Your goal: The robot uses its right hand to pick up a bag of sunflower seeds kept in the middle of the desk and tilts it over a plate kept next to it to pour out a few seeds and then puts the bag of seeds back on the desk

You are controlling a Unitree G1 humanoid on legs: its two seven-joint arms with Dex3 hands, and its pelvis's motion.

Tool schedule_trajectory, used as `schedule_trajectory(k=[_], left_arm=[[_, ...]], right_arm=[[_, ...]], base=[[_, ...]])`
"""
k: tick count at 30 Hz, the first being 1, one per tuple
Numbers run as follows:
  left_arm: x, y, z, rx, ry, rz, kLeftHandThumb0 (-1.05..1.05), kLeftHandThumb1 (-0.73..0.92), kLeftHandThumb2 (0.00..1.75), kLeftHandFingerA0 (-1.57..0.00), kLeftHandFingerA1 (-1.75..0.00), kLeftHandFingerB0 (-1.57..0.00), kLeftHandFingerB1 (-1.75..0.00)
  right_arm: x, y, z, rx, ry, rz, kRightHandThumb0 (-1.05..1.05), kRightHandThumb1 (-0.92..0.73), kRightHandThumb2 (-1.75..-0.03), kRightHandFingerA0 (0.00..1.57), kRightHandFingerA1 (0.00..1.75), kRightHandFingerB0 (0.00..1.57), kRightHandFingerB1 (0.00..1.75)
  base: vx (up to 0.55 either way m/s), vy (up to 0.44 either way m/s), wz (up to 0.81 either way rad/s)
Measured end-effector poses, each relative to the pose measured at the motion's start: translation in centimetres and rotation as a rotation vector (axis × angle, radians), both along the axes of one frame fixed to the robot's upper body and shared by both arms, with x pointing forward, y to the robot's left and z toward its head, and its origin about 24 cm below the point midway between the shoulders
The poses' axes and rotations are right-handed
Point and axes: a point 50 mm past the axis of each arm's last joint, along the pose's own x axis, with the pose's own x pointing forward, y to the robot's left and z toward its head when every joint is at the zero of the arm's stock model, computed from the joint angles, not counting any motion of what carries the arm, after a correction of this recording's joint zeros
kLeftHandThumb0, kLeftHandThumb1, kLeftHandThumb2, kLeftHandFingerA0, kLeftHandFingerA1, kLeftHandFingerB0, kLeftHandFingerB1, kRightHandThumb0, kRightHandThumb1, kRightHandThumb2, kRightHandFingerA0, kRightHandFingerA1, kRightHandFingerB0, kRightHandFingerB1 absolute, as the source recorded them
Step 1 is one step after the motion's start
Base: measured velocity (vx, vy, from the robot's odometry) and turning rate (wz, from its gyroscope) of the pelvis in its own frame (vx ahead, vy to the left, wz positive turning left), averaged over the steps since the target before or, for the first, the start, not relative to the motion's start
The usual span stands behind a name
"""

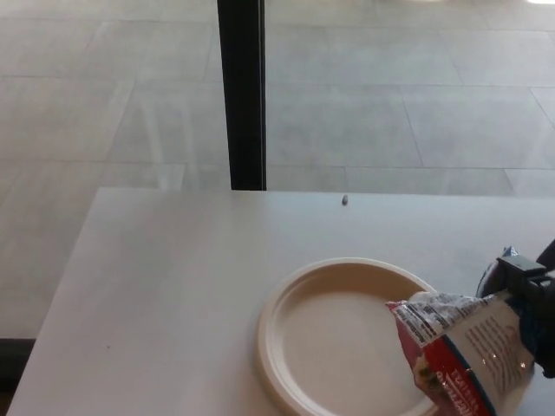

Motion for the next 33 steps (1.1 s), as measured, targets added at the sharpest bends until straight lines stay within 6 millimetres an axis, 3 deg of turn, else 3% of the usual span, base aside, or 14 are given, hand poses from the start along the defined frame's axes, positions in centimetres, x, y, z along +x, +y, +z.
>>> schedule_trajectory(k=[2,4,5,9,13,15,20,23,26,27,29,30,31,33], left_arm=[[0.0,0.0,0.0,0.000,-0.001,-0.001,-0.71,0.76,0.63,-0.59,-0.48,-0.46,-0.40],[0.0,0.0,0.0,0.001,-0.001,-0.001,-0.71,0.76,0.63,-0.60,-0.49,-0.47,-0.40],[0.0,0.1,0.0,0.001,-0.001,-0.001,-0.69,0.76,0.63,-0.60,-0.49,-0.47,-0.40],[-0.1,0.1,0.1,0.003,0.002,-0.001,-0.71,0.76,0.63,-0.62,-0.48,-0.48,-0.39],[-0.1,0.1,0.1,0.003,0.006,-0.005,-0.71,0.77,0.63,-0.58,-0.47,-0.45,-0.39],[-0.2,0.2,0.2,0.004,0.008,-0.010,-0.70,0.76,0.63,-0.58,-0.48,-0.46,-0.40],[-0.3,0.4,0.4,0.011,0.013,-0.015,-0.70,0.75,0.63,-0.62,-0.50,-0.50,-0.41],[-0.3,0.5,0.4,0.013,0.010,-0.013,-0.71,0.76,0.63,-0.60,-0.48,-0.47,-0.40],[-0.3,0.7,0.5,0.016,0.016,-0.019,-0.70,0.75,0.63,-0.58,-0.48,-0.45,-0.40],[-0.3,0.7,0.6,0.017,0.015,-0.018,-0.71,0.59,0.95,-0.52,-0.59,-0.40,-0.52],[-0.3,0.9,0.7,0.020,0.014,-0.017,-0.71,0.59,0.95,-0.52,-0.59,-0.40,-0.52],[-0.3,0.9,0.7,0.021,0.014,-0.018,-0.70,0.76,0.63,-0.60,-0.47,-0.47,-0.39],[-0.3,0.9,0.7,0.021,0.014,-0.018,-0.71,0.76,0.63,-0.59,-0.47,-0.46,-0.39],[-0.3,0.9,0.7,0.021,0.017,-0.023,-0.72,0.76,0.63,-0.61,-0.48,-0.47,-0.39]], right_arm=[[0.5,0.4,0.8,-0.019,-0.020,0.012,-0.29,-0.57,-0.94,0.87,1.75,0.75,1.51],[0.9,0.6,1.4,-0.037,-0.032,0.019,-0.29,-0.57,-0.89,1.08,1.68,0.85,1.31],[1.1,0.7,1.8,-0.050,-0.039,0.022,-0.30,-0.62,-0.84,0.90,1.75,0.80,1.27],[1.7,1.2,2.8,-0.076,-0.038,0.029,-0.25,-0.49,-1.02,0.89,1.75,0.73,1.61],[1.9,1.4,3.2,-0.096,-0.008,0.024,-0.24,-0.45,-1.03,0.89,1.75,0.74,1.59],[2.0,1.5,3.3,-0.107,0.011,0.017,-0.28,-0.51,-0.97,0.90,1.75,0.89,1.12],[2.4,1.8,3.5,-0.129,0.053,-0.015,-0.31,-0.57,-0.86,0.90,1.71,0.92,0.82],[2.7,2.0,3.6,-0.144,0.081,-0.042,-0.31,-0.55,-0.84,0.85,1.75,0.72,1.54],[3.1,2.2,3.7,-0.173,0.099,-0.066,-0.34,-0.54,-0.82,0.87,1.75,0.69,1.73],[3.3,2.3,3.8,-0.186,0.101,-0.074,-0.35,-0.55,-0.84,0.87,1.75,0.67,1.71],[3.7,2.6,4.1,-0.211,0.100,-0.089,-0.35,-0.55,-0.84,0.87,1.75,0.67,1.71],[3.8,2.7,4.2,-0.221,0.101,-0.096,-0.37,-0.57,-0.85,0.84,1.75,0.69,1.50],[3.9,2.7,4.3,-0.226,0.102,-0.099,-0.39,-0.64,-0.81,0.86,1.75,0.76,1.15],[4.2,3.1,4.7,-0.248,0.099,-0.115,-0.38,-0.61,-0.80,0.90,1.75,0.74,1.21]], base=[[0.00,0.000,0.00],[0.00,0.000,0.00],[0.00,0.000,0.00],[0.00,0.000,0.00],[0.00,0.000,0.00],[0.00,0.000,0.00],[0.00,0.000,0.00],[0.00,0.000,0.00],[0.00,0.000,0.00],[0.00,0.000,0.00],[0.00,0.000,0.00],[0.00,0.000,0.00],[0.00,0.000,0.00],[0.00,0.000,0.00]])
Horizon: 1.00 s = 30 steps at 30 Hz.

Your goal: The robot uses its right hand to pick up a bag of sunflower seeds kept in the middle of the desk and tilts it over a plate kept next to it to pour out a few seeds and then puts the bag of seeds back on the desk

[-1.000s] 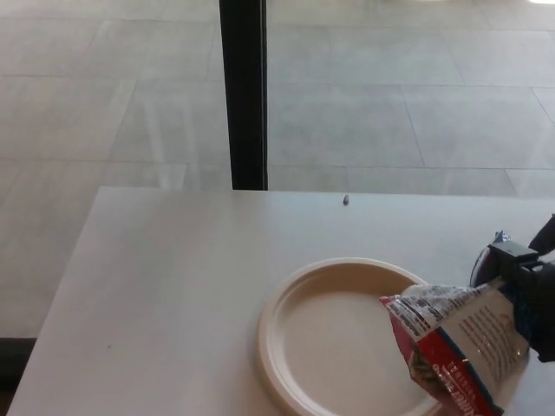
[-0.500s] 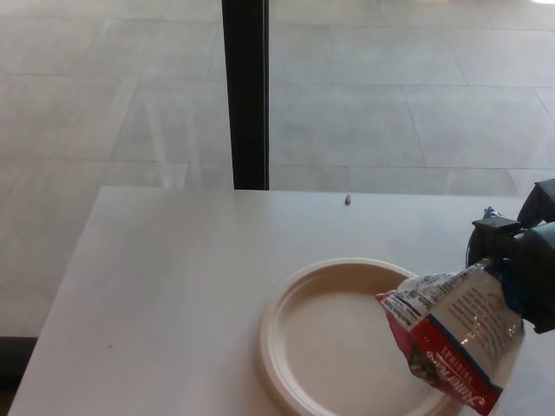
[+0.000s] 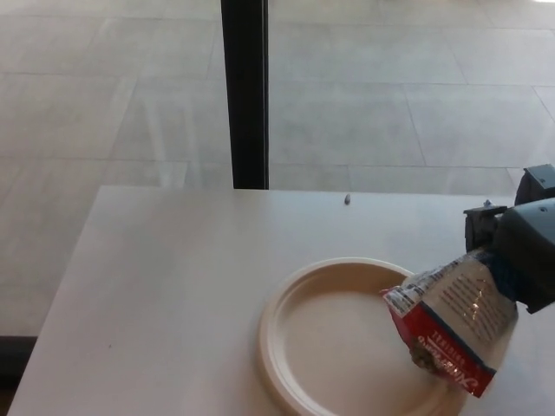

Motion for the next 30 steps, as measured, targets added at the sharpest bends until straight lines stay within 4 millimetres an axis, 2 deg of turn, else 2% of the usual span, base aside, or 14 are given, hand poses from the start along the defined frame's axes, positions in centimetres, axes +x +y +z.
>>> schedule_trajectory(k=[2,3,4,12,13,14,15,16,20,21,24,26,27,30], left_arm=[[0.0,0.0,0.0,0.000,0.001,-0.002,-0.71,0.77,0.64,-0.60,-0.49,-0.45,-0.39],[0.0,0.0,0.0,0.001,0.001,-0.003,-0.70,0.60,0.96,-0.52,-0.60,-0.39,-0.52],[0.0,0.1,0.0,0.001,0.002,-0.004,-0.71,0.75,0.63,-0.60,-0.48,-0.46,-0.39],[0.0,0.1,0.1,0.003,0.004,-0.008,-0.73,0.75,0.63,-0.61,-0.51,-0.48,-0.39],[0.0,0.1,0.1,0.003,0.004,-0.008,-0.74,0.75,0.63,-0.61,-0.52,-0.47,-0.39],[0.0,0.2,0.1,0.003,0.003,-0.008,-0.73,0.75,0.63,-0.61,-0.50,-0.47,-0.40],[0.0,0.2,0.1,0.002,0.003,-0.007,-0.73,0.75,0.63,-0.61,-0.50,-0.47,-0.40],[0.0,0.2,0.1,0.003,0.003,-0.006,-0.73,0.76,0.63,-0.61,-0.49,-0.47,-0.39],[0.0,0.2,0.1,0.003,0.003,-0.008,-0.73,0.75,0.63,-0.61,-0.52,-0.47,-0.40],[0.1,0.2,0.1,0.003,0.002,-0.008,-0.73,0.74,0.63,-0.60,-0.52,-0.46,-0.40],[0.1,0.3,0.2,0.004,0.002,-0.010,-0.72,0.75,0.63,-0.61,-0.52,-0.46,-0.40],[0.1,0.3,0.3,0.005,0.001,-0.011,-0.73,0.76,0.63,-0.61,-0.51,-0.47,-0.40],[0.1,0.4,0.3,0.005,0.002,-0.014,-0.74,0.76,0.63,-0.58,-0.50,-0.46,-0.40],[0.2,0.4,0.3,0.004,0.005,-0.020,-0.74,0.77,0.63,-0.57,-0.50,-0.46,-0.40]], right_arm=[[0.1,0.2,0.3,-0.012,-0.005,-0.006,-0.33,-0.56,-0.89,1.07,1.75,0.68,1.39],[0.2,0.4,0.6,-0.024,-0.012,-0.006,-0.38,-0.52,-0.90,0.91,1.75,0.69,1.62],[0.2,0.5,0.7,-0.031,-0.016,-0.005,-0.38,-0.48,-0.91,0.91,1.75,0.68,1.69],[-0.2,2.2,1.7,-0.055,-0.045,0.041,-0.35,-0.45,-0.96,0.93,1.75,0.69,1.67],[-0.2,2.4,1.8,-0.056,-0.047,0.047,-0.36,-0.47,-0.92,0.92,1.75,0.70,1.64],[-0.3,2.5,1.8,-0.057,-0.048,0.050,-0.40,-0.52,-0.88,1.07,1.71,0.68,1.39],[-0.3,2.7,1.9,-0.059,-0.048,0.055,-0.40,-0.52,-0.88,1.07,1.71,0.68,1.39],[-0.4,2.9,2.0,-0.060,-0.048,0.060,-0.39,-0.51,-0.87,0.90,1.75,0.73,1.52],[-0.7,3.6,2.3,-0.074,-0.044,0.076,-0.38,-0.50,-0.89,0.92,1.75,0.74,1.48],[-0.7,3.6,2.3,-0.077,-0.044,0.076,-0.31,-0.51,-0.91,1.06,1.75,0.71,1.30],[-0.7,3.7,2.3,-0.091,-0.034,0.069,-0.38,-0.55,-0.83,0.90,1.75,0.77,1.31],[-0.7,3.8,2.3,-0.103,-0.026,0.062,-0.34,-0.55,-0.83,1.06,1.75,0.79,1.26],[-0.6,3.9,2.5,-0.118,-0.023,0.056,-0.40,-0.64,-0.78,0.86,1.75,0.76,1.11],[-0.5,4.1,2.6,-0.158,-0.010,0.039,-0.45,-0.75,-0.66,0.83,1.73,0.78,0.89]], base=[[0.00,0.000,0.00],[0.00,0.000,0.00],[0.00,0.000,0.00],[0.00,0.000,0.00],[0.00,0.000,0.00],[0.00,0.000,0.00],[0.00,0.000,0.00],[0.00,0.000,0.00],[0.00,0.000,0.00],[0.00,0.000,0.00],[0.00,0.000,0.00],[0.00,0.000,0.00],[0.00,0.000,0.00],[0.00,0.000,0.00]])
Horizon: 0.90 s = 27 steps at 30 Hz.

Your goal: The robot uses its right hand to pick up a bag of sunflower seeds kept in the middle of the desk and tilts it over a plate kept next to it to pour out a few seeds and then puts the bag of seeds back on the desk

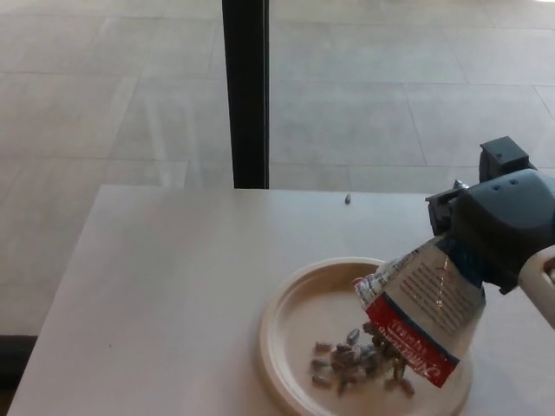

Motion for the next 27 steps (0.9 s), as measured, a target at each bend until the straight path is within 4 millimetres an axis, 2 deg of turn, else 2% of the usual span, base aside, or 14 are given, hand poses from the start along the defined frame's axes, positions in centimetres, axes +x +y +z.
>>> schedule_trajectory(k=[3,8,13,16,17,18,19,20,21,22,23,24,25,27], left_arm=[[0.0,0.1,0.0,0.000,0.002,-0.005,-0.73,0.77,0.63,-0.58,-0.50,-0.46,-0.39],[0.1,0.3,0.2,0.007,0.006,-0.011,-0.73,0.77,0.64,-0.58,-0.49,-0.45,-0.40],[0.1,0.3,0.2,0.006,0.007,-0.016,-0.74,0.76,0.63,-0.59,-0.49,-0.45,-0.40],[0.1,0.3,0.2,0.006,0.006,-0.016,-0.71,0.77,0.63,-0.58,-0.47,-0.45,-0.39],[0.1,0.3,0.2,0.006,0.006,-0.015,-0.71,0.77,0.63,-0.58,-0.47,-0.44,-0.39],[0.1,0.3,0.2,0.006,0.006,-0.014,-0.71,0.62,0.99,-0.50,-0.59,-0.37,-0.51],[0.0,0.3,0.2,0.006,0.008,-0.014,-0.71,0.78,0.63,-0.56,-0.47,-0.44,-0.39],[-0.1,0.3,0.2,0.006,0.011,-0.013,-0.70,0.77,0.63,-0.58,-0.48,-0.45,-0.40],[-0.2,0.3,0.3,0.006,0.013,-0.012,-0.70,0.77,0.63,-0.58,-0.48,-0.45,-0.40],[-0.2,0.3,0.3,0.006,0.013,-0.011,-0.71,0.78,0.64,-0.58,-0.48,-0.45,-0.40],[-0.3,0.3,0.3,0.006,0.014,-0.011,-0.70,0.61,0.97,-0.51,-0.60,-0.39,-0.53],[-0.3,0.3,0.3,0.006,0.014,-0.011,-0.70,0.78,0.64,-0.58,-0.48,-0.44,-0.40],[-0.3,0.3,0.3,0.006,0.015,-0.011,-0.68,0.79,0.64,-0.57,-0.47,-0.45,-0.40],[-0.3,0.3,0.3,0.006,0.015,-0.012,-0.69,0.80,0.63,-0.55,-0.46,-0.43,-0.39]], right_arm=[[0.3,0.0,0.5,-0.038,-0.003,-0.029,-0.46,-0.75,-0.69,0.84,1.67,0.78,0.81],[0.8,-0.1,1.7,-0.070,-0.026,-0.083,-0.48,-0.77,-0.69,0.85,1.69,0.77,0.96],[1.0,-0.2,1.7,-0.026,0.005,-0.130,-0.42,-0.75,-0.71,0.86,1.70,0.73,0.84],[0.9,-0.4,1.3,0.015,0.029,-0.159,-0.37,-0.63,-0.81,0.88,1.73,0.76,0.99],[0.9,-0.6,1.0,0.043,0.044,-0.177,-0.38,-0.73,-0.75,0.90,1.73,0.76,1.07],[0.8,-0.7,0.8,0.063,0.056,-0.190,-0.38,-0.71,-0.75,0.90,1.72,0.75,1.07],[0.6,-1.0,0.1,0.108,0.083,-0.212,-0.37,-0.68,-0.77,0.89,1.73,0.76,1.01],[0.5,-1.2,-0.4,0.145,0.105,-0.228,-0.46,-0.48,-0.98,1.19,1.35,0.84,1.11],[0.3,-1.4,-1.1,0.184,0.131,-0.244,-0.46,-0.48,-0.98,1.19,1.35,0.84,1.11],[0.0,-1.6,-1.8,0.218,0.156,-0.257,-0.50,-0.49,-0.95,1.20,1.39,0.91,1.20],[-0.2,-1.7,-2.3,0.254,0.177,-0.270,-0.49,-0.48,-0.95,1.23,1.40,1.02,1.28],[-0.5,-1.8,-3.0,0.293,0.199,-0.282,-0.38,-0.65,-0.81,0.94,1.75,0.74,1.64],[-0.8,-1.9,-3.6,0.335,0.217,-0.295,-0.34,-0.65,-0.89,0.93,1.75,0.73,1.26],[-1.4,-2.1,-4.4,0.415,0.241,-0.323,-0.34,-0.64,-0.87,0.90,1.75,0.69,1.08]], base=[[0.00,0.000,0.00],[0.00,0.000,0.00],[0.00,0.000,0.00],[0.00,0.000,0.00],[0.00,0.000,0.00],[0.00,0.000,0.00],[0.00,0.000,0.00],[0.00,0.000,0.00],[0.00,0.000,0.00],[0.00,0.000,0.00],[0.00,0.000,0.00],[0.00,0.000,0.00],[0.00,0.000,0.00],[0.00,0.000,0.00]])
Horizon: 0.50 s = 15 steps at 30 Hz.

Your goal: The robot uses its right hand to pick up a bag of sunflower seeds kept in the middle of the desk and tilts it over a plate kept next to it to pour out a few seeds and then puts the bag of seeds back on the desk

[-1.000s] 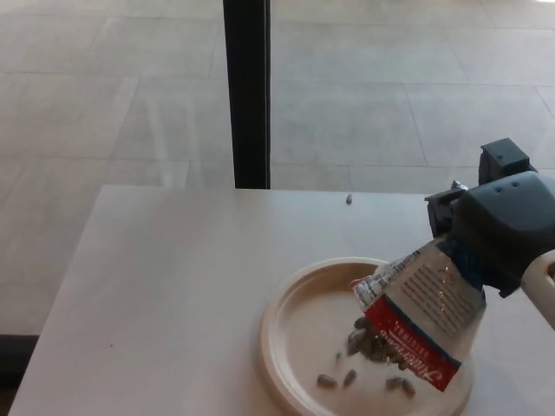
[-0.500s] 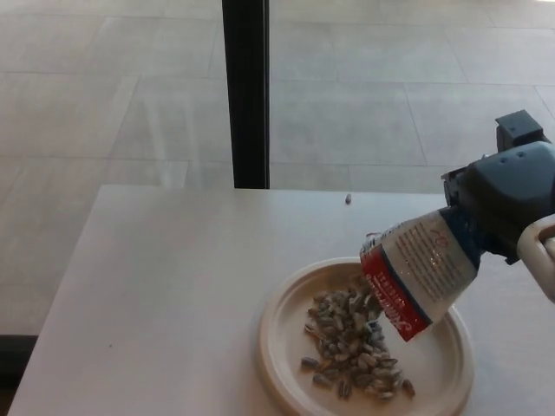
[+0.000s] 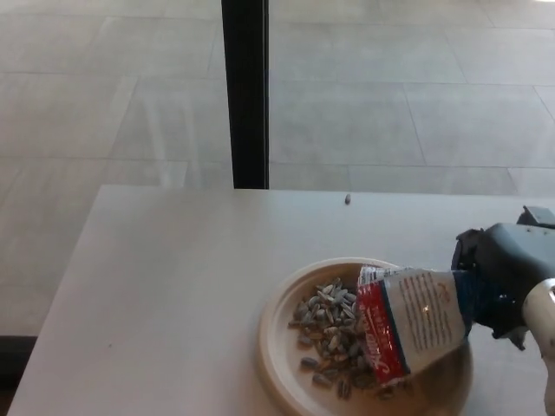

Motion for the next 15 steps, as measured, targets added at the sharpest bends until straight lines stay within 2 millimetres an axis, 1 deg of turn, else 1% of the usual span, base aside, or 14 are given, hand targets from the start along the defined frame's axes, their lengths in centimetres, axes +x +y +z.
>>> schedule_trajectory(k=[1,2,3,4,5,6,7,8,9,10,11,12,13,15], left_arm=[[0.0,0.0,0.0,0.000,0.000,-0.001,-0.71,0.79,0.63,-0.57,-0.47,-0.44,-0.39],[0.0,0.0,0.0,0.000,0.001,-0.001,-0.72,0.79,0.64,-0.57,-0.48,-0.45,-0.40],[0.0,0.0,0.0,0.000,0.001,-0.001,-0.72,0.78,0.64,-0.58,-0.48,-0.45,-0.40],[-0.1,0.0,0.0,-0.001,0.003,-0.001,-0.73,0.62,0.98,-0.50,-0.59,-0.40,-0.53],[-0.2,-0.1,0.0,-0.002,0.004,0.000,-0.73,0.62,0.98,-0.50,-0.59,-0.40,-0.53],[-0.2,-0.1,0.0,-0.002,0.005,0.000,-0.79,0.67,0.77,-0.53,-0.51,-0.40,-0.44],[-0.3,-0.1,0.0,-0.003,0.007,0.000,-0.79,0.67,0.77,-0.53,-0.51,-0.40,-0.44],[-0.3,-0.1,0.0,-0.003,0.009,-0.001,-0.72,0.62,0.98,-0.46,-0.58,-0.36,-0.52],[-0.4,-0.1,0.0,-0.003,0.010,0.000,-0.73,0.79,0.64,-0.55,-0.48,-0.43,-0.40],[-0.4,-0.1,0.0,-0.003,0.009,0.002,-0.73,0.79,0.64,-0.55,-0.48,-0.43,-0.40],[-0.5,-0.1,0.0,-0.004,0.009,0.003,-0.76,0.78,0.64,-0.59,-0.46,-0.44,-0.39],[-0.5,-0.2,0.0,-0.005,0.010,0.004,-0.75,0.61,0.98,-0.52,-0.59,-0.39,-0.52],[-0.5,-0.2,0.0,-0.005,0.010,0.005,-0.77,0.78,0.64,-0.61,-0.47,-0.45,-0.39],[-0.6,-0.3,-0.1,-0.008,0.012,0.007,-0.75,0.77,0.64,-0.58,-0.47,-0.45,-0.39]], right_arm=[[-0.2,-0.1,-0.3,0.034,0.006,-0.016,-0.32,-0.59,-0.93,0.91,1.75,0.58,1.42],[-0.4,-0.2,-0.7,0.068,0.012,-0.034,-0.32,-0.60,-0.93,0.90,1.75,0.69,1.50],[-0.6,-0.3,-1.1,0.092,0.014,-0.048,-0.31,-0.57,-0.97,0.89,1.75,0.70,1.57],[-0.8,-0.6,-1.4,0.127,0.013,-0.068,-0.31,-0.56,-0.99,0.88,1.75,0.72,1.51],[-0.9,-0.8,-1.7,0.153,0.009,-0.085,-0.31,-0.56,-0.99,0.88,1.75,0.72,1.51],[-1.0,-1.0,-1.9,0.174,0.006,-0.099,-0.32,-0.55,-1.02,0.90,1.75,0.74,1.54],[-1.1,-1.2,-2.1,0.196,0.000,-0.112,-0.32,-0.55,-1.02,0.90,1.75,0.74,1.54],[-1.2,-1.3,-2.3,0.220,-0.005,-0.123,-0.31,-0.56,-1.02,0.93,1.75,0.79,1.56],[-1.3,-1.4,-2.4,0.238,-0.010,-0.132,-0.32,-0.56,-1.03,0.94,1.75,0.80,1.57],[-1.4,-1.5,-2.5,0.258,-0.015,-0.141,-0.32,-0.56,-1.03,0.94,1.75,0.80,1.57],[-1.4,-1.6,-2.7,0.275,-0.018,-0.148,-0.36,-0.52,-1.09,0.92,1.75,0.76,1.57],[-1.5,-1.7,-2.9,0.293,-0.021,-0.156,-0.34,-0.50,-1.07,0.91,1.75,0.75,1.54],[-1.6,-1.8,-3.0,0.310,-0.023,-0.162,-0.33,-0.49,-1.09,0.91,1.75,0.76,1.57],[-1.8,-1.9,-3.5,0.347,-0.029,-0.174,-0.34,-0.49,-1.08,0.91,1.75,0.76,1.60]], base=[[0.00,0.000,0.00],[0.00,0.000,0.00],[0.00,0.000,0.00],[0.00,0.000,0.00],[0.00,0.000,0.00],[0.00,0.000,0.00],[0.00,0.000,0.00],[0.00,0.000,0.00],[0.00,0.000,0.00],[0.00,0.000,0.00],[0.00,0.000,0.00],[0.00,0.000,0.00],[0.00,0.000,0.00],[0.00,0.000,0.00]])
